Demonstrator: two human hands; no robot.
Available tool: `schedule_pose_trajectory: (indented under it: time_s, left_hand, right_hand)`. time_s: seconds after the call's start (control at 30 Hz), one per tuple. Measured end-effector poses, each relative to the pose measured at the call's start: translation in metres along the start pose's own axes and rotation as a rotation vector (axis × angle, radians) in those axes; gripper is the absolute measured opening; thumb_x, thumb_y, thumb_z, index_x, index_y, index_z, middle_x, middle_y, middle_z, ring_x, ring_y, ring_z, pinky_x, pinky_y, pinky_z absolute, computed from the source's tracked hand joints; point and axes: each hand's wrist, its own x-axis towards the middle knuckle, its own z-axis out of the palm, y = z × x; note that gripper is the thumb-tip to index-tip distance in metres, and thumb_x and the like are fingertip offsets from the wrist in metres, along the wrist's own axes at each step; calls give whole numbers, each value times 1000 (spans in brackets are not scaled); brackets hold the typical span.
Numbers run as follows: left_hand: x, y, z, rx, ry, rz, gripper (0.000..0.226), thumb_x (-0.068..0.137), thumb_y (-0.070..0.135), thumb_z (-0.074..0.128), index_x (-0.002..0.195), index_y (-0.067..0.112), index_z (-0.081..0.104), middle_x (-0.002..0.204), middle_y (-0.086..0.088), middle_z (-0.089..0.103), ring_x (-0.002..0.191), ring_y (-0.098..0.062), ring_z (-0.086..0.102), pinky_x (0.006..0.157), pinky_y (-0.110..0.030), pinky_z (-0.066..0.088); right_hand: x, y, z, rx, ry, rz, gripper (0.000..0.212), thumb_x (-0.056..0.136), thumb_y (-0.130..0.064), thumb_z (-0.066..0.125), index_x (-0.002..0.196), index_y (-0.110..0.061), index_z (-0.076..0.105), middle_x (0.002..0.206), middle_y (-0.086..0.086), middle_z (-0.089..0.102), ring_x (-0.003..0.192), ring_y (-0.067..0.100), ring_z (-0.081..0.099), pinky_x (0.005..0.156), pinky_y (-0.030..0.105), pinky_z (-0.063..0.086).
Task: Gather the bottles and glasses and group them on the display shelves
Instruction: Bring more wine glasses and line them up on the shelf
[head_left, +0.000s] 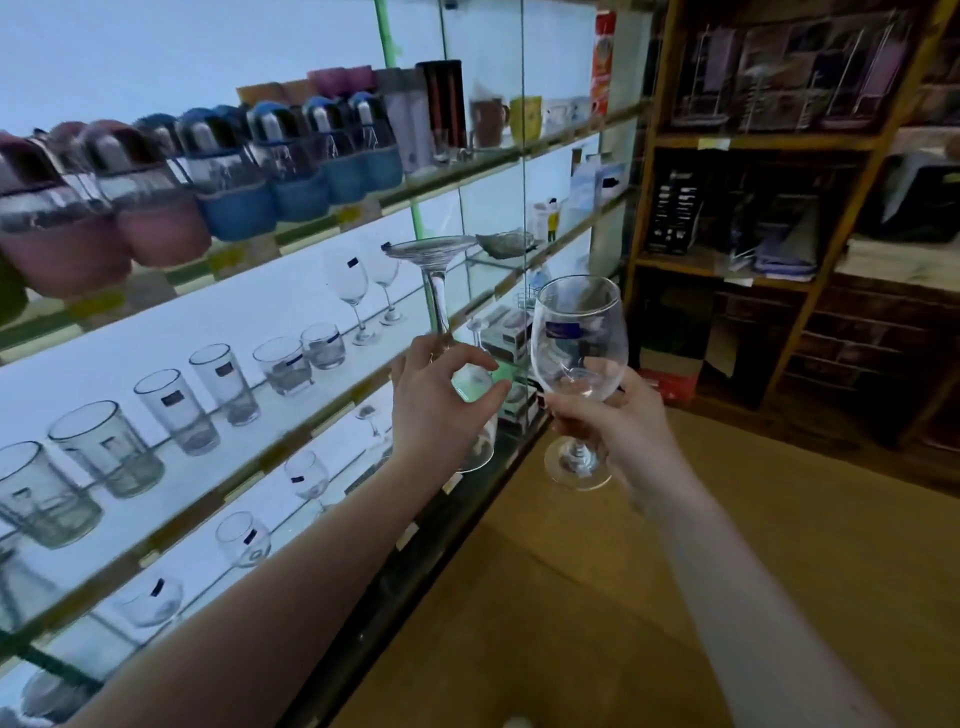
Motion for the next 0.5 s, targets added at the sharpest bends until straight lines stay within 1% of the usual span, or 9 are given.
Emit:
schedule_pose_trajectory:
  time_s: [0.07,0.1,0.17,0.23,0.3,0.4,0.5]
  left_hand:
    - [18,-7,20,-10,-5,-11,19,72,33,77,81,39,61,120,-8,56,125,-27,42,99,-35,37]
    - [28,-10,31,-19,-10,-12,20,72,34,76,80,41,60,120,-8,56,126,-26,41,99,-34,36]
    - [45,-18,48,-41,-8,-9,18,71,38,74,80,42,59,116,-8,57,125,-26,43,98,-34,37]
    - [70,-28,70,-60,-6,-22,17,70,38,74,82,40,63,114,-8,57,122,-27,44,98,-35,38]
    - [101,-40,93,-69,-11,-29,16,70,38,74,83,37,65,112,-8,58,119,-27,46,97,-37,39]
    - [145,-52,121,-80,-4,-37,16,70,37,75,82,35,65,108,-5,57,114,-26,49,93,-31,39]
    - [181,-64,147,-65,-8,-64,18,71,34,77,86,32,66,115,-4,55,119,-23,44,91,-24,30]
  right_hand:
    - [24,6,-5,9,6,10,38,71,2,76,101,-15,60,96,10,70,80,22,68,65,27,54]
    - [39,8,-6,11,10,21,38,70,2,77,101,-15,60,96,11,70,81,22,68,65,27,54]
    - [61,11,-8,15,0,32,39,71,3,76,103,-13,60,97,13,70,80,22,67,65,26,54]
    - [93,14,-11,26,-1,50,41,72,4,75,105,-12,59,98,15,69,79,22,67,65,25,54]
    - [131,14,-13,26,12,69,38,71,4,75,101,-14,59,98,16,69,80,23,67,67,28,54]
    - [181,10,-15,4,0,55,33,72,6,74,93,-15,61,95,17,68,77,24,67,65,28,55]
    - [226,10,-17,6,-1,53,33,72,7,73,94,-15,61,95,15,68,77,22,67,63,27,56]
